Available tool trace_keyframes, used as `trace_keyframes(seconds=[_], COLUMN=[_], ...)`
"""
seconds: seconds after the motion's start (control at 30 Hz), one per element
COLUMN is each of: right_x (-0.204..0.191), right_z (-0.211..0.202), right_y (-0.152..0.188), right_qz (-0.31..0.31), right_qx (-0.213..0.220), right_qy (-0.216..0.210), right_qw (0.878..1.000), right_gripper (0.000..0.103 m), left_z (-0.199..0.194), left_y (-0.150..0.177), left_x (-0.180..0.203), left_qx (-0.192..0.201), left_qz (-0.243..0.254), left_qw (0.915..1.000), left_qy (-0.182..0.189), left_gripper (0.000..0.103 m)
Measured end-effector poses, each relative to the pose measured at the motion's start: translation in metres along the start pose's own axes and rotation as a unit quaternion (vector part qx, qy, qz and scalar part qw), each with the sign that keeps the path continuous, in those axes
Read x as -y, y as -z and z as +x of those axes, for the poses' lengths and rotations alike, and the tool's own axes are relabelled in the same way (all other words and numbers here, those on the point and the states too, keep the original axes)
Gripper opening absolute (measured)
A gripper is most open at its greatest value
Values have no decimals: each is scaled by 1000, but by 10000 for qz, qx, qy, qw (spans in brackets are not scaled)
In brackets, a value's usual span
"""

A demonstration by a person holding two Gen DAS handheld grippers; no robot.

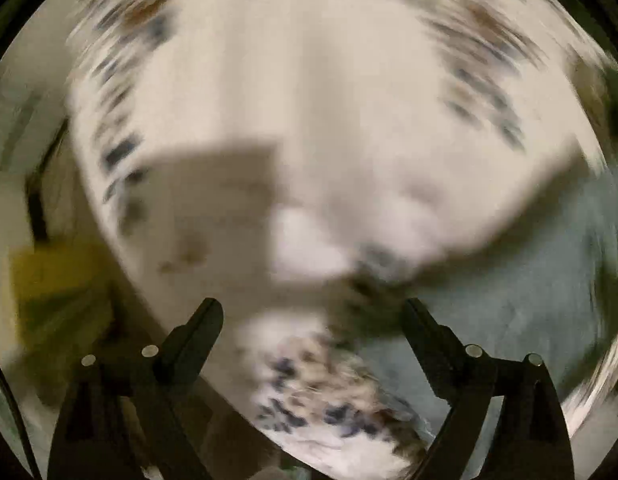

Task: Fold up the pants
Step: 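Lift the hem with both grippers and fold it over toward the waistband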

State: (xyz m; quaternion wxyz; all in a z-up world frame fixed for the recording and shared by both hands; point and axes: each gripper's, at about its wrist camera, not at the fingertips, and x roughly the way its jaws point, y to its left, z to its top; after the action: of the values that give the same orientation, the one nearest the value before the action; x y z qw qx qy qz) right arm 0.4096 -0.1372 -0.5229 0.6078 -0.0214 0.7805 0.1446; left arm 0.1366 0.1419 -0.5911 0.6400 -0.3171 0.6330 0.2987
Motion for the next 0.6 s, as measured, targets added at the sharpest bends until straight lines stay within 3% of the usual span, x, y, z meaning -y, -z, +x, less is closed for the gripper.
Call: trace_keyframes(seconds=[0.17,0.3,0.37,0.5,0.6], right_x=[-27,-82,-108,-136,-132], right_z=[0,-5,5,47,49], right_y=[-14,-29,-43,-72,-87], right_qz=[-784,-2006,-2394,-2859,-2565], right_qx=[168,791,760,404,91], right_qy=[92,322,339,866,735], right_qw=[9967,9760,9673,9535,9637], right_gripper=[85,82,45,33,35], left_z=[-26,-24,-14,16,30], left_y=[27,61,71,78,86], left_x=[-6,20,33,52,41], left_qx=[65,-109,-227,-539,-771], left_qz=[-238,-203,-207,-169,-404], left_qw=[9993,9985,9978,9968,9942], left_qy=[275,506,588,572,639], left_gripper=[91,91,91,91,91])
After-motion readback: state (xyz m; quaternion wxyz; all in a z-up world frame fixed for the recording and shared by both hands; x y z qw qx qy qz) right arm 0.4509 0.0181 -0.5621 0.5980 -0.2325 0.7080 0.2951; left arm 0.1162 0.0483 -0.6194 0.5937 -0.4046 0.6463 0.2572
